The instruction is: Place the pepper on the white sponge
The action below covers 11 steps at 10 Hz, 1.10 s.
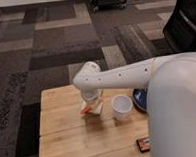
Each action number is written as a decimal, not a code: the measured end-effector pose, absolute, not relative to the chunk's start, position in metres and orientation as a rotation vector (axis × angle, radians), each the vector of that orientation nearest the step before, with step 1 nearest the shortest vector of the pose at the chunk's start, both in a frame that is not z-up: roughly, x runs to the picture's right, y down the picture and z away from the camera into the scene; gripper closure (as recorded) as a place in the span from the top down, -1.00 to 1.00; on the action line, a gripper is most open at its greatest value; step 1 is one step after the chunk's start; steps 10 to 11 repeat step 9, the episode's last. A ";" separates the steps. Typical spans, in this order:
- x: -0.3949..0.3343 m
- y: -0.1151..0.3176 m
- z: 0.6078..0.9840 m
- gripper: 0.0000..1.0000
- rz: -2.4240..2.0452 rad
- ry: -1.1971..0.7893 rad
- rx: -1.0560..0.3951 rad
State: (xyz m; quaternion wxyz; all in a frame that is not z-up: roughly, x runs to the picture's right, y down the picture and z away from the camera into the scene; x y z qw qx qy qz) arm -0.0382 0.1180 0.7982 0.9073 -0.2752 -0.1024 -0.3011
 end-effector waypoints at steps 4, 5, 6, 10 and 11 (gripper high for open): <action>-0.038 0.118 0.798 0.60 -0.622 -0.211 -0.568; -0.038 0.118 0.798 0.60 -0.622 -0.211 -0.568; -0.038 0.118 0.798 0.60 -0.622 -0.211 -0.568; -0.038 0.118 0.798 0.60 -0.622 -0.211 -0.568; -0.038 0.118 0.798 0.60 -0.622 -0.211 -0.568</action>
